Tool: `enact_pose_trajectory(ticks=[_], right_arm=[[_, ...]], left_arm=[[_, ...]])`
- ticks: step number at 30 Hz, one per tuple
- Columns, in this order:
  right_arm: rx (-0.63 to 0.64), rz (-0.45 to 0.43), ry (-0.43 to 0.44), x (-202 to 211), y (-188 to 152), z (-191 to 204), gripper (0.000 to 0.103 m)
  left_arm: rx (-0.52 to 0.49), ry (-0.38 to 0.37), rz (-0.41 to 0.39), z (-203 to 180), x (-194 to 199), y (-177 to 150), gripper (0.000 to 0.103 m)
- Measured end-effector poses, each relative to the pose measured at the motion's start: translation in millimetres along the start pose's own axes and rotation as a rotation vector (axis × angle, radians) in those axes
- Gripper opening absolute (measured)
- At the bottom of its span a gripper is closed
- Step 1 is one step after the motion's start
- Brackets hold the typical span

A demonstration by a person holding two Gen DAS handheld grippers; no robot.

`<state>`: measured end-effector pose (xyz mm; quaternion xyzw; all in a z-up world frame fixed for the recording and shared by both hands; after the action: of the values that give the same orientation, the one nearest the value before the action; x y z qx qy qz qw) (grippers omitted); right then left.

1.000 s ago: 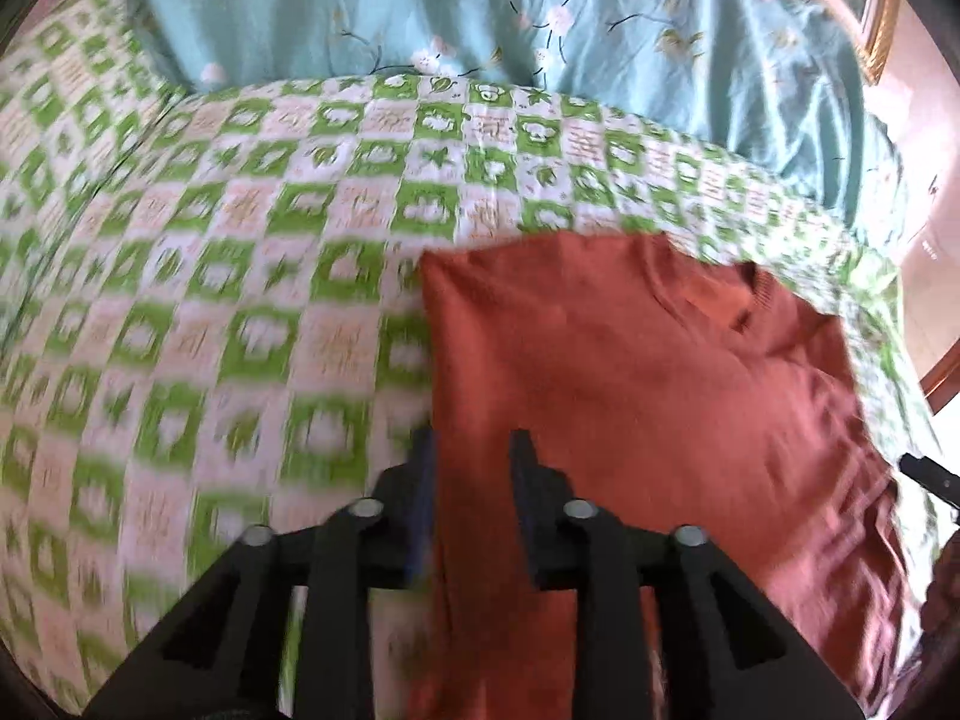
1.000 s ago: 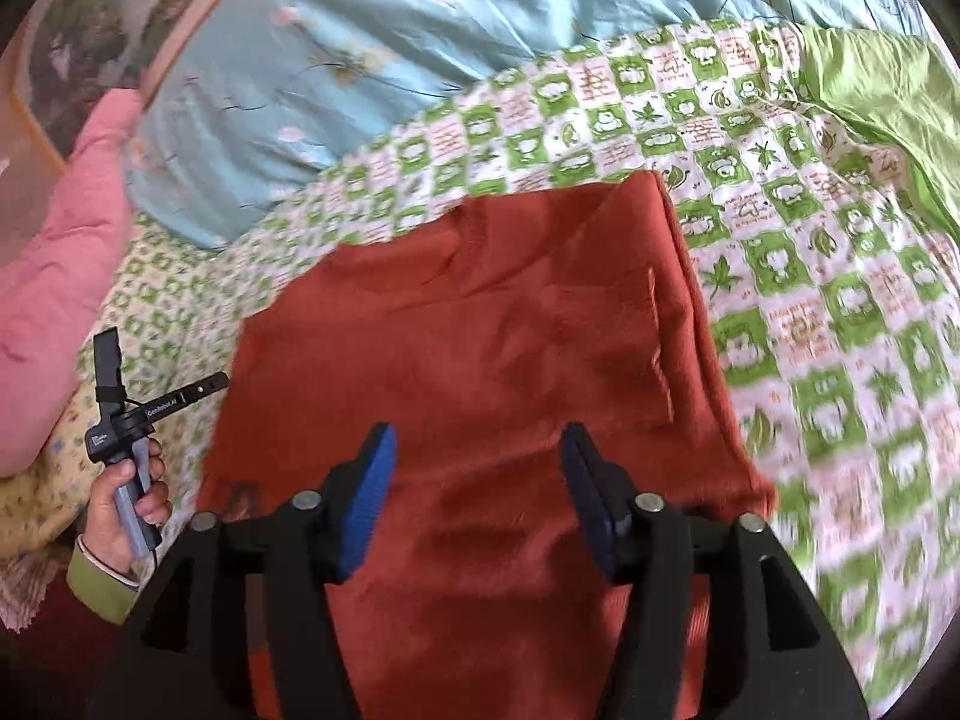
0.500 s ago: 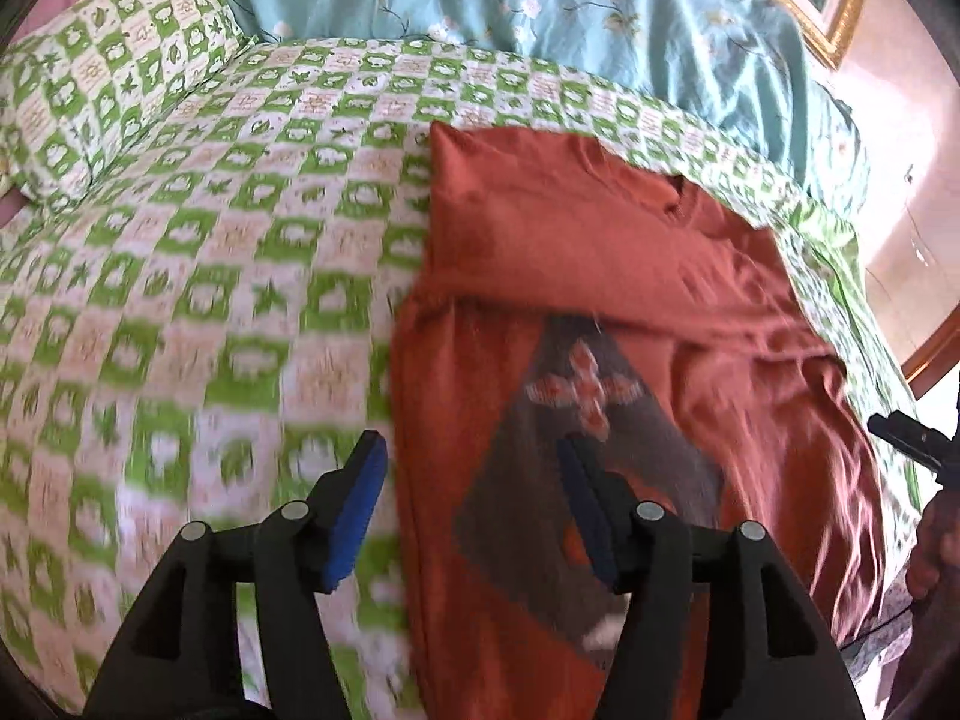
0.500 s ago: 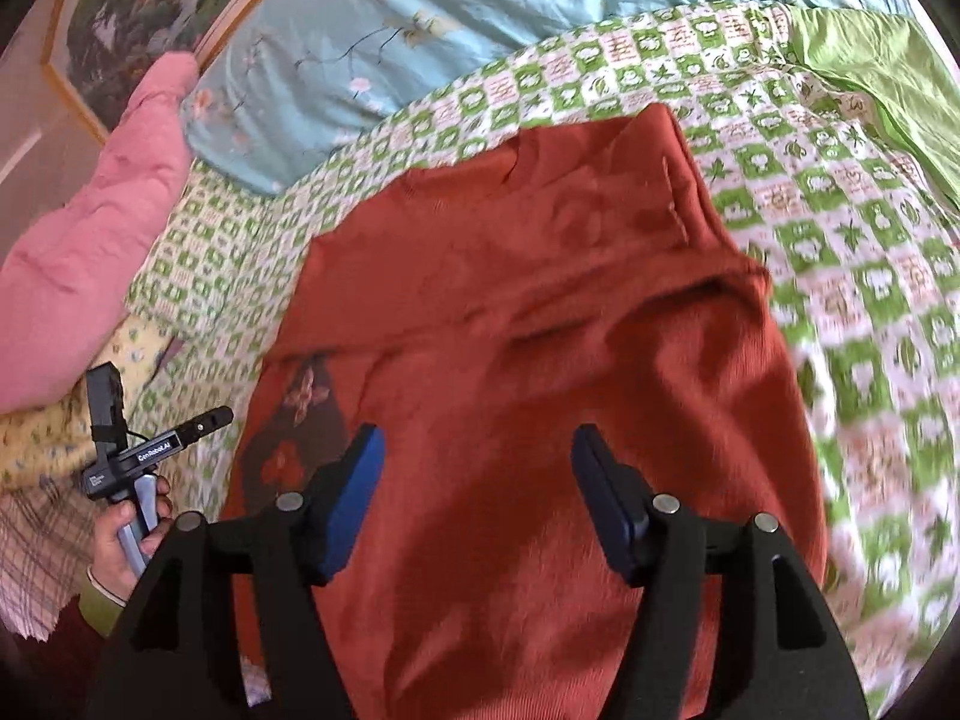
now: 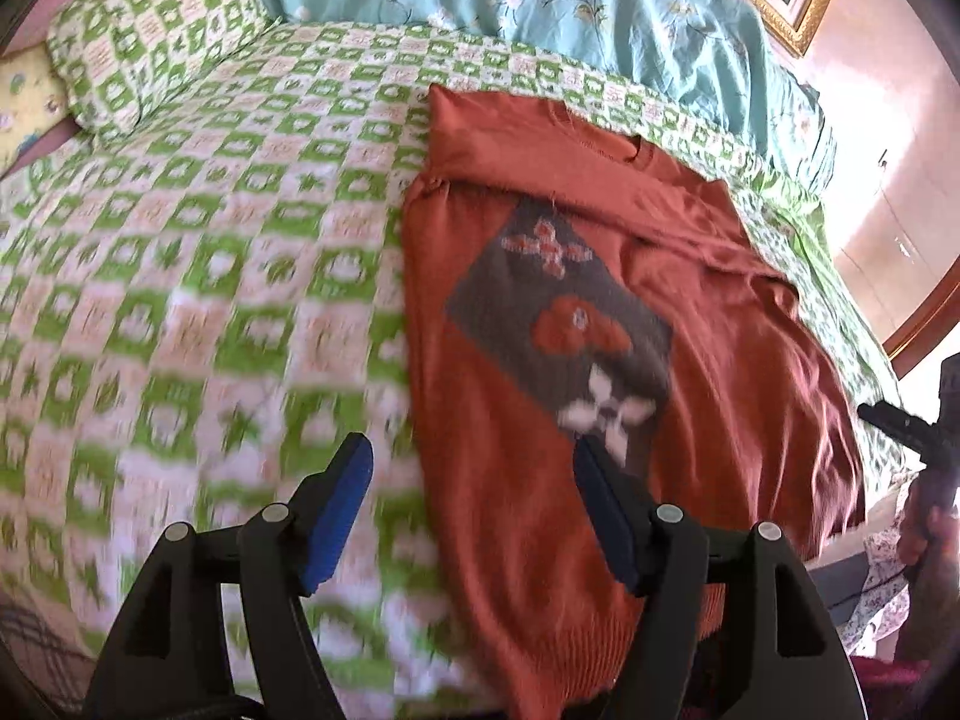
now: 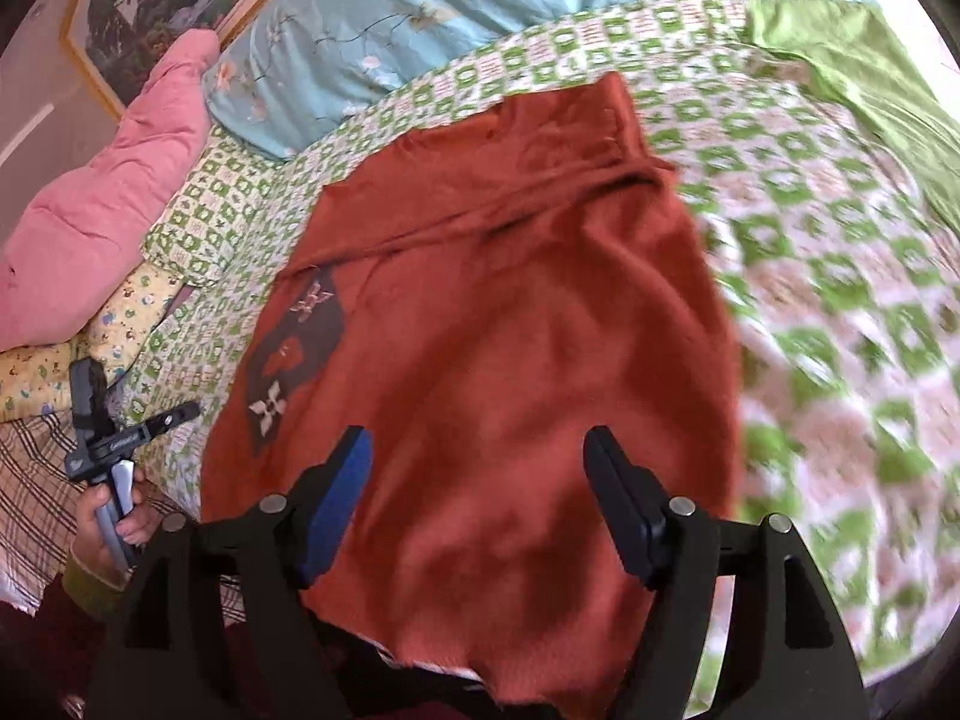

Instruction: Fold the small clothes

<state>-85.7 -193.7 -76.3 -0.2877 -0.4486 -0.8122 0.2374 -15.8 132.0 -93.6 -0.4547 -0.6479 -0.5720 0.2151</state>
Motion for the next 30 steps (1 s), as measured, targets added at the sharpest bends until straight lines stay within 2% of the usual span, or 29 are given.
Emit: enact_pose_trajectory(ticks=[5,11,13,16,21,26,28,29,30], right_arm=[[-0.012,-0.008,-0.055,22,-13,-24,0.074],[-0.031,0.002,-0.081,36,-30,-48,0.074],[-0.044,0.017,-0.083,37,-38,-55,0.074],[-0.068,0.044,-0.071,33,-50,-62,0.074],[-0.09,0.058,-0.021,28,-59,-60,0.073],[-0.093,0.077,0.036,22,-64,-57,0.059],[-0.104,0.086,0.059,20,-66,-56,0.045],[-0.117,0.09,0.075,19,-68,-57,0.041],[-0.129,0.092,0.089,18,-69,-58,0.031]], left_arm=[[0.012,-0.013,0.04,3,7,-33,0.07],[0.075,-0.111,0.103,-13,-1,-69,0.07],[0.068,-0.103,0.113,-19,-7,-80,0.07],[0.033,-0.065,0.099,-25,-8,-81,0.07],[0.065,-0.139,0.12,-25,-6,-85,0.069],[0.074,-0.173,0.147,-25,-7,-90,0.068],[0.079,-0.178,0.151,-25,-8,-88,0.066],[0.082,-0.182,0.148,-25,-9,-86,0.064],[0.083,-0.179,0.142,-25,-10,-84,0.053]])
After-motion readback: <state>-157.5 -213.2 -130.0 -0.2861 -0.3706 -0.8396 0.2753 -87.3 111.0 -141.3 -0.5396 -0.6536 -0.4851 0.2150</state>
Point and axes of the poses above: each gripper's, at about its wrist camera, not at the fingertips, and x roughly against the way its jaws point, z to its left, y to its top, the point moved 8 cm from there along -x, roughly the way its jaws point
